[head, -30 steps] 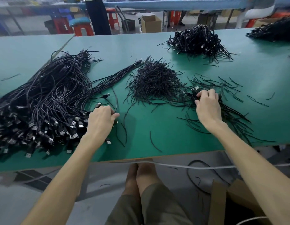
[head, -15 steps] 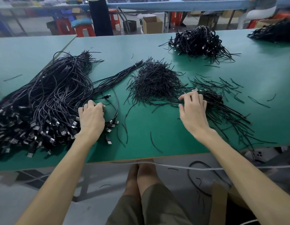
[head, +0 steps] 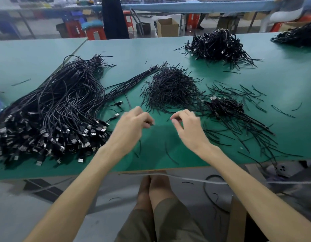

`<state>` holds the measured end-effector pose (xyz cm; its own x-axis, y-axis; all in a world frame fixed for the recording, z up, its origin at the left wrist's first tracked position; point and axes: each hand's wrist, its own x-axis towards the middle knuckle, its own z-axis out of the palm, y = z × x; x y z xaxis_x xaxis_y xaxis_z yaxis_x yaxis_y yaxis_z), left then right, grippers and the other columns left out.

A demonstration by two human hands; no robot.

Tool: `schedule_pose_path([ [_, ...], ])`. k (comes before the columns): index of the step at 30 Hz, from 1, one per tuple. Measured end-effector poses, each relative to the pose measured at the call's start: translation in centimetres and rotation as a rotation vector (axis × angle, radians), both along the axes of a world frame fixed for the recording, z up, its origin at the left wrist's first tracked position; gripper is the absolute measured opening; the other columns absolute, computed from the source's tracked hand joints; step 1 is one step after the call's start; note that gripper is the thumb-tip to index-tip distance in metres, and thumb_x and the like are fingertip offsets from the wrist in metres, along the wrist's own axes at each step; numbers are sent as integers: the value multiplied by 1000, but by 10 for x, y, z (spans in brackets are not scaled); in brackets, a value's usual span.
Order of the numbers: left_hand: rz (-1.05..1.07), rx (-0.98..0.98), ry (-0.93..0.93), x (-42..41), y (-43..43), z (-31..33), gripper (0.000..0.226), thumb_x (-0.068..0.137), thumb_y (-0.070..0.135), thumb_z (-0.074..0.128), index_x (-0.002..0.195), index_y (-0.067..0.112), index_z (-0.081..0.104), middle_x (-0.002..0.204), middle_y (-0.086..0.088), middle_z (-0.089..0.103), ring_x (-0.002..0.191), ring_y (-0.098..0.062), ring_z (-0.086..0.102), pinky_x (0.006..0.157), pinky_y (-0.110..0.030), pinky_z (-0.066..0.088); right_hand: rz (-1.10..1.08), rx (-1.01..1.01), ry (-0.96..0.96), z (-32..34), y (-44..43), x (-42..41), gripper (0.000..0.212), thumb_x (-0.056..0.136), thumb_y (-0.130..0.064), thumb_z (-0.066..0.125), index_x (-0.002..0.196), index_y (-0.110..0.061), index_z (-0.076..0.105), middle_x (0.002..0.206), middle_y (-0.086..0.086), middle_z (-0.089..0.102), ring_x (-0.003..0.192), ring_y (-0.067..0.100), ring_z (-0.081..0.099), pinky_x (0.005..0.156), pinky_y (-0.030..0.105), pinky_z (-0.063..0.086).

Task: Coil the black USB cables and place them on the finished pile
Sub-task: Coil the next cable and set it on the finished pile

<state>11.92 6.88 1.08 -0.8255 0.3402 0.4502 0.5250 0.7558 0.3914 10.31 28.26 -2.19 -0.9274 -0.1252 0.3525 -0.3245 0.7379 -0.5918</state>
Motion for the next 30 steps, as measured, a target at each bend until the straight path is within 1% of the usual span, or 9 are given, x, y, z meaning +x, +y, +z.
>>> schedule_pose_path([
  [4,-263,-67,82,16,40,12,34,81,-19,57,98,8,70,95,-3,53,91,-21,56,81,-35,53,277,-670,-415,8,-12,4,29,101,-27,58,81,-6,65,69,-2,65,64,15,60,58,32,43],
  [8,-282,182,-1,19,47,11,25,86,-9,66,94,13,75,90,12,47,83,1,53,75,-16,47,481,-1050,-894,17,7,7,46,105,-47,45,90,-12,70,77,1,66,74,16,67,67,29,53],
  [10,-300,222,-64,20,52,7,26,85,-6,70,98,16,75,90,15,55,85,1,58,79,-22,51,514,-1121,-955,21,12,8,43,104,-47,46,101,-8,65,81,3,62,73,13,60,72,29,54],
  [15,-285,343,-127,20,55,-2,27,90,6,73,112,18,64,99,11,73,97,-8,68,92,-34,53,328,-995,-897,27,4,6,39,104,-12,45,83,-14,78,86,5,63,73,12,54,65,25,50],
  [19,-174,423,19,16,51,-12,9,95,8,71,102,12,71,104,2,56,98,-16,63,87,-25,55,242,-913,-877,29,8,4,20,103,-13,55,99,-8,74,70,-4,54,53,4,41,39,14,27],
  [22,75,482,-68,1,39,-15,11,96,10,66,95,21,68,101,2,57,92,-4,61,79,-13,49,289,-816,-833,28,17,8,21,100,-16,62,111,-4,73,70,-3,50,52,6,30,39,16,18],
  [24,279,517,-238,-12,30,-19,8,99,12,60,97,20,63,105,-5,59,87,-4,60,89,-25,52,371,-698,-775,30,20,15,19,99,-21,64,108,-12,77,70,-2,50,52,7,28,43,17,17],
  [26,389,779,-525,-21,21,-20,9,104,18,53,101,11,58,108,-12,63,85,-16,68,90,-41,58,491,-565,-712,35,14,24,18,99,-25,65,107,-17,78,69,-2,52,52,9,30,45,18,22],
  [30,190,1533,-887,-29,6,-12,36,110,28,44,111,-6,57,94,-14,72,76,-22,75,68,-31,61,618,-376,-649,38,1,32,17,99,-19,66,107,-11,78,65,0,58,52,7,42,48,17,31],
])
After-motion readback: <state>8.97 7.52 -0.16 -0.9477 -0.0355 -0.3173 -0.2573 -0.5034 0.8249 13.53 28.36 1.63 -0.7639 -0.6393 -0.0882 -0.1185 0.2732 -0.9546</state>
